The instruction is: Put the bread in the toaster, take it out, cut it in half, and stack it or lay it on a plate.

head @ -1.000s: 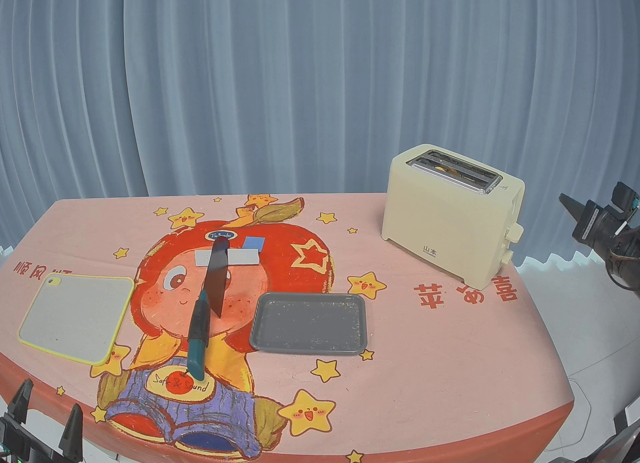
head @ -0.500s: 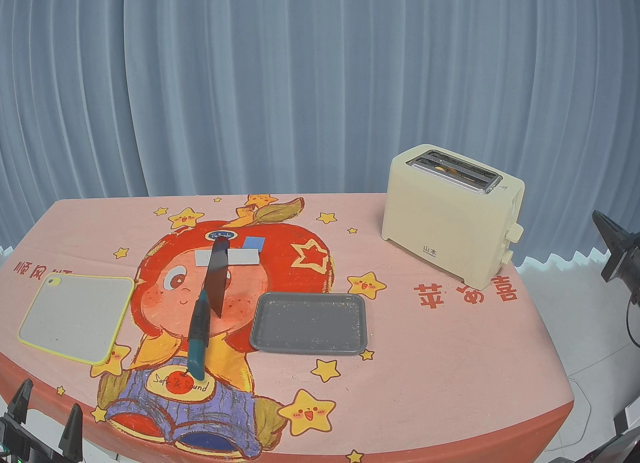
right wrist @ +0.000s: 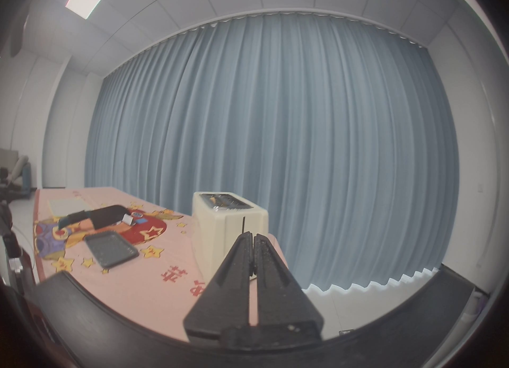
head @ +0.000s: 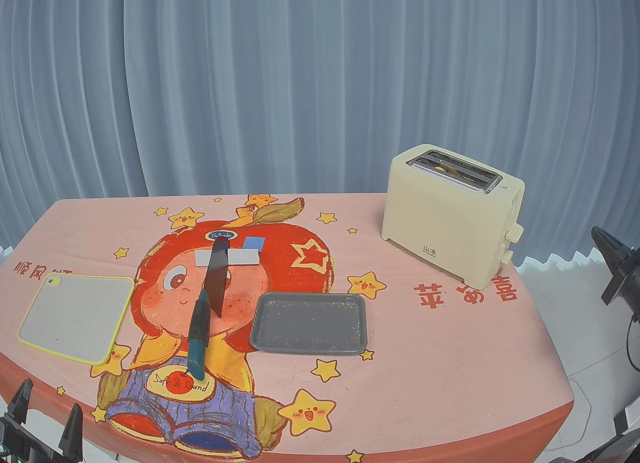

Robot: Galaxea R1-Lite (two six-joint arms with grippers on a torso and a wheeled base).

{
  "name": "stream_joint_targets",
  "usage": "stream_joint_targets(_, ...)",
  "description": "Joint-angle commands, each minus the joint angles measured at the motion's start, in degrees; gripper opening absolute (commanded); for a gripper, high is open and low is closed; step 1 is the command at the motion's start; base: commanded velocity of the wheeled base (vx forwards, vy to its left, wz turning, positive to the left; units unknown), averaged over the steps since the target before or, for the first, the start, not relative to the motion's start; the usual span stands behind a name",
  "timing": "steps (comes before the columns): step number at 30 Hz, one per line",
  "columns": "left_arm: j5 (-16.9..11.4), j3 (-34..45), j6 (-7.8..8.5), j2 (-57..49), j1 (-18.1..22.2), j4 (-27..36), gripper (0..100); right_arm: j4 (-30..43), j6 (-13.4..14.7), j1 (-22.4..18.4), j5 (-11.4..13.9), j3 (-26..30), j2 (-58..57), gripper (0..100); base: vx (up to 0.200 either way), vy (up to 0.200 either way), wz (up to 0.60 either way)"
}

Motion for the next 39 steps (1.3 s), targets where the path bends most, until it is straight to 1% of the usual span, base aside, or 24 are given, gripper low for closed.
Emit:
stream_joint_targets(1, 0.0, 1.0, 0.02, 0.1, 0.0, 0.0, 100, 0.3, -2.2, 0.1, 2.0, 2.7, -1.8, 0, 0.0, 0.0, 0.0)
stream_joint_targets(4, 0.0, 1.0, 0.02, 0.1, 0.0, 0.0, 100, 0.7, -4.3, 0.2, 4.2, 4.0, -4.4, 0, 0.0, 0.0, 0.0)
stream_joint_targets(8, 0.0, 1.0, 0.02, 0.1, 0.0, 0.0, 100, 0.8, -5.0, 0.3, 5.5, 3.7, -5.8, 0, 0.0, 0.0, 0.0)
stream_joint_targets(14, 0.0, 1.0, 0.02, 0.1, 0.0, 0.0, 100, 0.7, -5.1, 0.5, 6.0, 3.7, -6.3, 0, 0.0, 0.0, 0.0)
stream_joint_targets(19, 0.0, 1.0, 0.02, 0.1, 0.0, 0.0, 100, 0.8, -6.1, 1.4, 6.8, 4.2, -6.4, 0, 0.0, 0.0, 0.0)
stream_joint_targets(25, 0.0, 1.0, 0.02, 0.1, 0.0, 0.0, 100, 0.8, -6.7, 1.6, 6.8, 4.8, -7.2, 0, 0.0, 0.0, 0.0)
stream_joint_targets(26, 0.0, 1.0, 0.02, 0.1, 0.0, 0.0, 100, 0.8, -7.5, 1.6, 7.3, 5.1, -7.3, 0, 0.0, 0.0, 0.0)
stream_joint_targets(27, 0.0, 1.0, 0.02, 0.1, 0.1, 0.0, 100, 0.8, -7.7, 1.6, 7.5, 5.4, -7.4, 0, 0.0, 0.0, 0.0)
stream_joint_targets(29, 0.0, 1.0, 0.02, 0.1, 0.0, 0.0, 100, 0.8, -7.8, 1.6, 7.9, 5.3, -7.4, 0, 0.0, 0.0, 0.0)
stream_joint_targets(39, 0.0, 1.0, 0.02, 0.1, 0.0, 0.0, 100, 0.9, -7.8, 1.6, 7.9, 5.8, -7.5, 0, 0.0, 0.0, 0.0)
